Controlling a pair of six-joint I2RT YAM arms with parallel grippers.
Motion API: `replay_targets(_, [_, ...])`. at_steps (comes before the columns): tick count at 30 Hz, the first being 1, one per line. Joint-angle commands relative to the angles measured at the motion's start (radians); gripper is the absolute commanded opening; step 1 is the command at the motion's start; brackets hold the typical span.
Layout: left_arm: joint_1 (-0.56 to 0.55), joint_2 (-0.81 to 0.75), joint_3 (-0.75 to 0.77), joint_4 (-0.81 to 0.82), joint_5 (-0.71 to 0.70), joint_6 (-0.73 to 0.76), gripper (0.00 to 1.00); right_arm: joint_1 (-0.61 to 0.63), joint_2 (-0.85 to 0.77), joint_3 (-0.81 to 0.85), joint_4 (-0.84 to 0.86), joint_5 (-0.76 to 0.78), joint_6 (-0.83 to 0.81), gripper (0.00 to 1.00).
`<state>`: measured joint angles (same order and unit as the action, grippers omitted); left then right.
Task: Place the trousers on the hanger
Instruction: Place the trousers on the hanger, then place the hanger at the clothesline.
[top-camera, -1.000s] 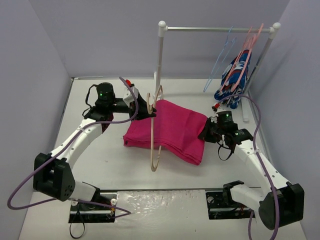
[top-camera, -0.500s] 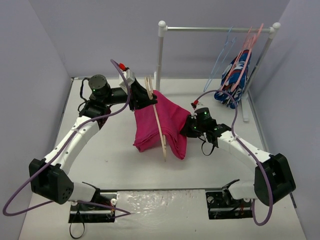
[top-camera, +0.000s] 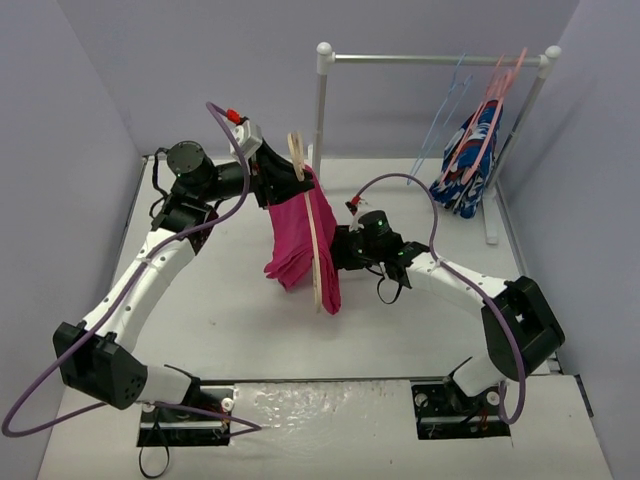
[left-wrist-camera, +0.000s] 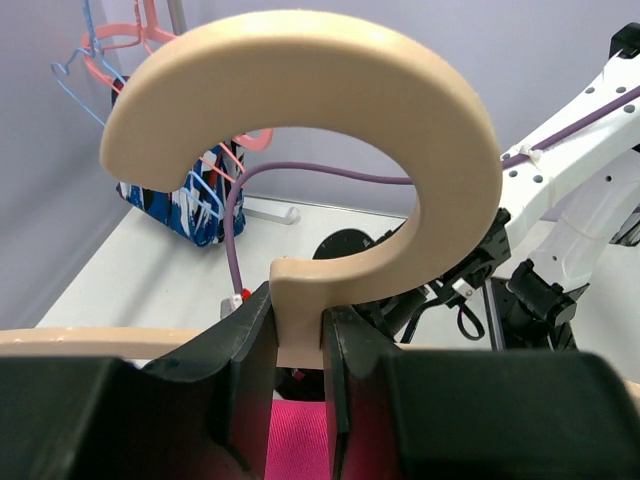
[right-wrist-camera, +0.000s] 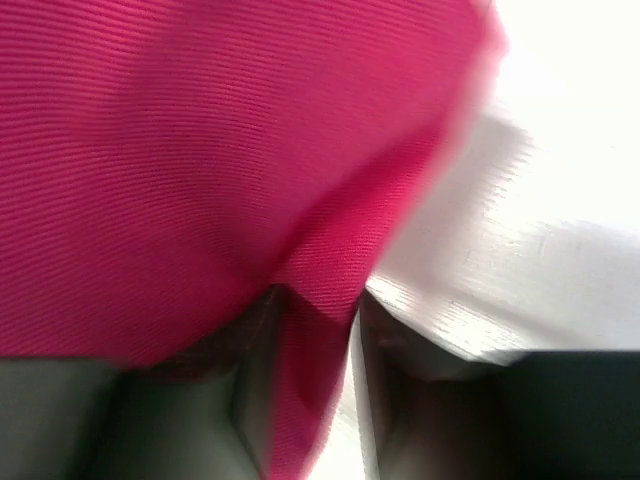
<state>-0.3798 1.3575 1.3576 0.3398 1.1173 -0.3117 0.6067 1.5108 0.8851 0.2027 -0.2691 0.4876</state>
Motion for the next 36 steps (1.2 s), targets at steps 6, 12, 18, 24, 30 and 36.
replay_targets(6, [-0.021,-0.121,0.160,-0.084,-0.173,0.137,0.00,-0.001,-0.120,0.117,-0.189,0.184,-0.165,0.62])
replay_targets(12, [-0.113,-0.097,0.261,-0.470,-0.405,0.400,0.00,-0.001,-0.280,0.198,-0.359,0.323,-0.279,0.72])
replay_targets(18, [-0.178,-0.040,0.342,-0.618,-0.645,0.465,0.00,-0.001,-0.451,0.309,-0.490,0.318,-0.363,0.85])
replay_targets(24, [-0.221,0.033,0.402,-0.649,-0.776,0.432,0.00,-0.001,-0.519,0.418,-0.533,0.154,-0.406,0.88])
replay_targets(30, [-0.241,0.088,0.460,-0.640,-0.851,0.386,0.00,0.001,-0.475,0.459,-0.531,0.034,-0.424,0.86])
replay_targets(36, [-0.267,0.129,0.529,-0.647,-0.868,0.358,0.00,0.006,-0.405,0.479,-0.502,0.009,-0.432,0.85])
